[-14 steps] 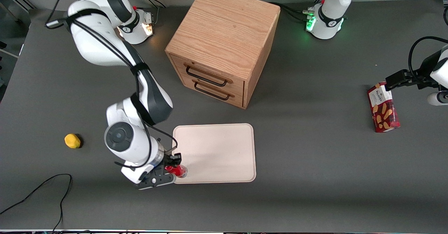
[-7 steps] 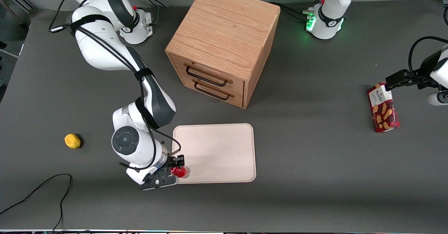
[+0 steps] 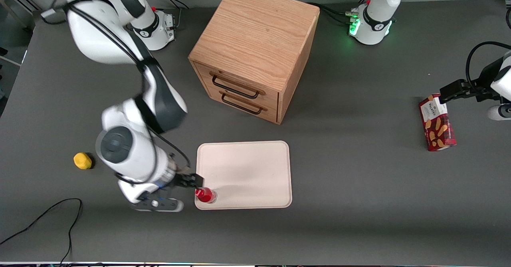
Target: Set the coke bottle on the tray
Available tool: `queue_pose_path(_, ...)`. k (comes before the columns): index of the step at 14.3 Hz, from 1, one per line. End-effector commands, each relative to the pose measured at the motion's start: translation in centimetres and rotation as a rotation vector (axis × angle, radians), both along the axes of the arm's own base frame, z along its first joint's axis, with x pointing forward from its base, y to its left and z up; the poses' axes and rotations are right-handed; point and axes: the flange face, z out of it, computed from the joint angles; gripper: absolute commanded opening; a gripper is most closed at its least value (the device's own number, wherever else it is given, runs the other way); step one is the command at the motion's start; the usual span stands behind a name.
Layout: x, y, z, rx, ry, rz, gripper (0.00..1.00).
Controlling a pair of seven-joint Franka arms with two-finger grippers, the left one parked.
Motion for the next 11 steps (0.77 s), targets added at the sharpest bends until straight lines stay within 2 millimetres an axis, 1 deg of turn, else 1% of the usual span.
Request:
queue_pose_path(1,-4.1,-7.3,4.4,0.024,0.103,-0.105,1.0)
queue_pose_path(2,-5.5,-11.4,5.9,0.057,0.114,-0.131,1.0)
queue_pose_path(3,-7.1,-14.9,7.1,0.094,0.118,-0.098,1.0)
queue_pose_path(4,-8.6,-17.5,7.9,0.097,0.121,-0.072,1.0)
queue_pose_path(5,-10.1,-19.5,9.1,0.097,0.12,-0.078,1.0)
queue_pose_path(6,-11.6,-21.1,10.2,0.095,0.125,-0.097,1.0)
queue_pose_path(8,-14.3,-23.5,12.9,0.005,0.131,-0.096,1.0)
queue_pose_path(10,-17.1,-25.4,14.2,-0.014,0.133,-0.105,1.0)
queue_pose_path(11,-17.1,-25.4,14.4,-0.015,0.127,-0.107,1.0)
